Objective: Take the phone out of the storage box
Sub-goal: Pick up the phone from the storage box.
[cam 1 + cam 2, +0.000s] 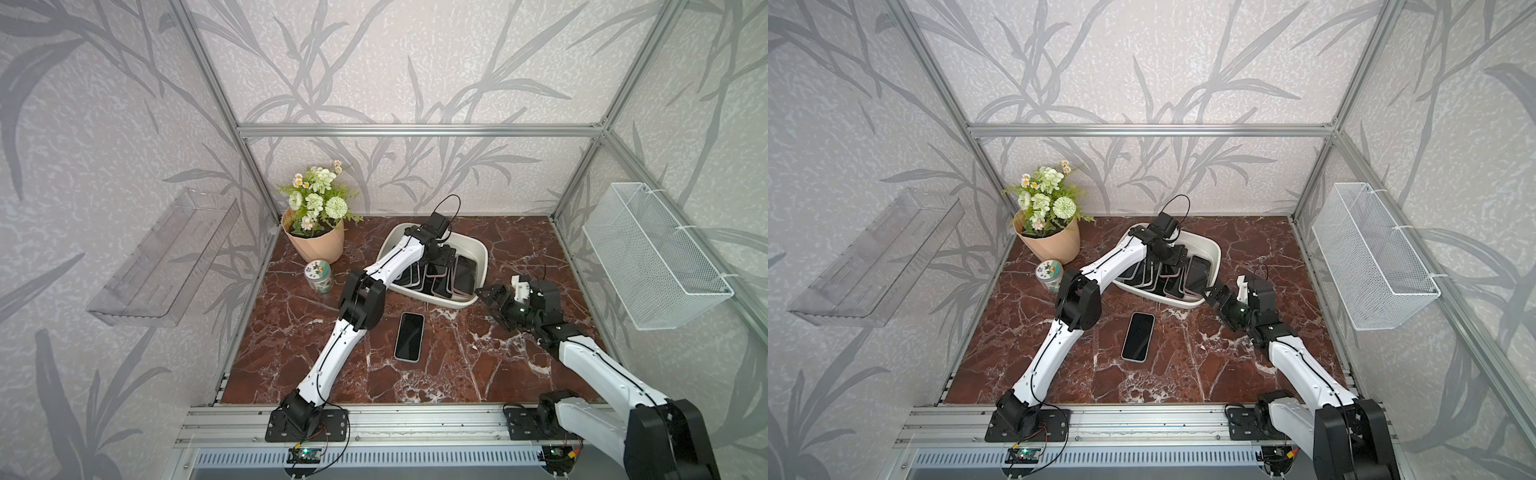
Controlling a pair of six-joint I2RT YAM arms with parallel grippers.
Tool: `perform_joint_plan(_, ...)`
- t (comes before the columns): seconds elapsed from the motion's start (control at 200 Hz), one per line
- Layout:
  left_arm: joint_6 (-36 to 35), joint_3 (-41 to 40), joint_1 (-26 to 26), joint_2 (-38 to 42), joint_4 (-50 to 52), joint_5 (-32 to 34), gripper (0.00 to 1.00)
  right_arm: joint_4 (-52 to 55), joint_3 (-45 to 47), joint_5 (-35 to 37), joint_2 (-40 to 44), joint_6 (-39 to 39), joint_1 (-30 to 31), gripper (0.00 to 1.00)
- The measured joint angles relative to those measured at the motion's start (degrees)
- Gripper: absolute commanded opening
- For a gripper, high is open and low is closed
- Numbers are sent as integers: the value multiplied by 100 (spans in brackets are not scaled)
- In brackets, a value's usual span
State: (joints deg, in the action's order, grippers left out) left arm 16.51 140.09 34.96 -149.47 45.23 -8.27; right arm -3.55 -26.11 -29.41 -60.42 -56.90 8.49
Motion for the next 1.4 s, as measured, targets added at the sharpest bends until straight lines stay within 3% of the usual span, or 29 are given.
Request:
perform_joint_plan(0.42,-46,-11,0,13,55,81,94,0,0,0,-9,0,0,99)
perform_joint_plan(0.63,-44,-400,-31,184,-50,138,97,-28,85,0,-35,0,0,99)
perform_joint_plan(1.105,-44,-92,-33,48,229,256,89,-46,122,2,-42,0,-2,99)
perform_joint_plan(1.4,-46,227,-31,-136,485,413,91,-48,125,4,-52,-2,-4,99)
